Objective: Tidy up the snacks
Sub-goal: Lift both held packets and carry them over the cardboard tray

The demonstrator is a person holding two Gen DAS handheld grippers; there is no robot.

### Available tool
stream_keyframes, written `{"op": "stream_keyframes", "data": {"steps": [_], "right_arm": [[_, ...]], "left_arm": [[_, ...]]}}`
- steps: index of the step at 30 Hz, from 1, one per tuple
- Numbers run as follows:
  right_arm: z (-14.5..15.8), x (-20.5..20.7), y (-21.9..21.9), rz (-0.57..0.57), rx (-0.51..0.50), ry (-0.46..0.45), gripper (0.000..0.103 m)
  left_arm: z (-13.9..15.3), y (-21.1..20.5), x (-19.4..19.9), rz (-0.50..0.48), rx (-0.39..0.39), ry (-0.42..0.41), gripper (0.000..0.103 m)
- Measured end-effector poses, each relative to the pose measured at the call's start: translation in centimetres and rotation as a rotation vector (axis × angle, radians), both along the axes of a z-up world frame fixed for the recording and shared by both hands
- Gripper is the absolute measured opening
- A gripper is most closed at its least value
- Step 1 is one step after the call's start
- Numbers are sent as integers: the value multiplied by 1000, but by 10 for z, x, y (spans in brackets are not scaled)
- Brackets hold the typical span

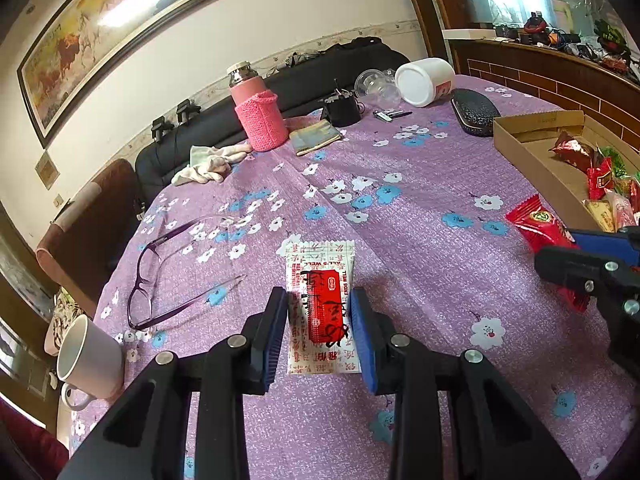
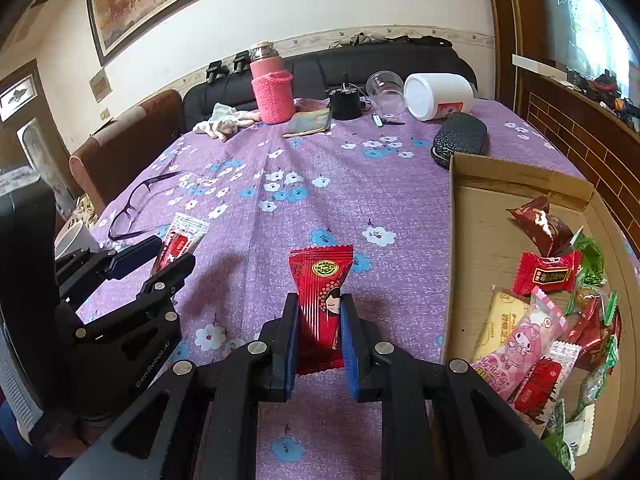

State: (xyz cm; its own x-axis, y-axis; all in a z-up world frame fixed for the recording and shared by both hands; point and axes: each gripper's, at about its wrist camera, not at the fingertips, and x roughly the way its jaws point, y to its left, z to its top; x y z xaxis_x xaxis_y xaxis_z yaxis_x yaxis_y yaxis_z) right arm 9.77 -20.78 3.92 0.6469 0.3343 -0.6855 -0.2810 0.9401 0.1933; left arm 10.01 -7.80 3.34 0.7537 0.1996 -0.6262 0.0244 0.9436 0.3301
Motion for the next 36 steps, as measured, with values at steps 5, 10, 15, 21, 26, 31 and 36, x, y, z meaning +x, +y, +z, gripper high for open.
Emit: {"op": "stream_keyframes", "data": {"steps": [5,10,15,21,26,31,36], "right_arm": [[3,1,-6,-15,18,-4,20],[7,3,-15,-35,36,-12,20],[12,4,-27,-63,62,-19,20],[18,7,-48,-119,103,-28,20],[23,9,-73,-191,134,-39,20],[28,10,-102,-255,185,-41,20],[31,8,-132,-326,217,-43,20]], "left_arm": [[0,-1,-1,7,8,-9,31],[1,0,-2,12,9,-14,31],[1,-1,-2,15,9,-17,32],[5,-1,-1,25,-14,-17,32],[14,-10,-3,17,-22,-23,31],[26,-30,-9,-21,-23,-32,32],[33,-61,-11,-69,-39,-17,32]]}}
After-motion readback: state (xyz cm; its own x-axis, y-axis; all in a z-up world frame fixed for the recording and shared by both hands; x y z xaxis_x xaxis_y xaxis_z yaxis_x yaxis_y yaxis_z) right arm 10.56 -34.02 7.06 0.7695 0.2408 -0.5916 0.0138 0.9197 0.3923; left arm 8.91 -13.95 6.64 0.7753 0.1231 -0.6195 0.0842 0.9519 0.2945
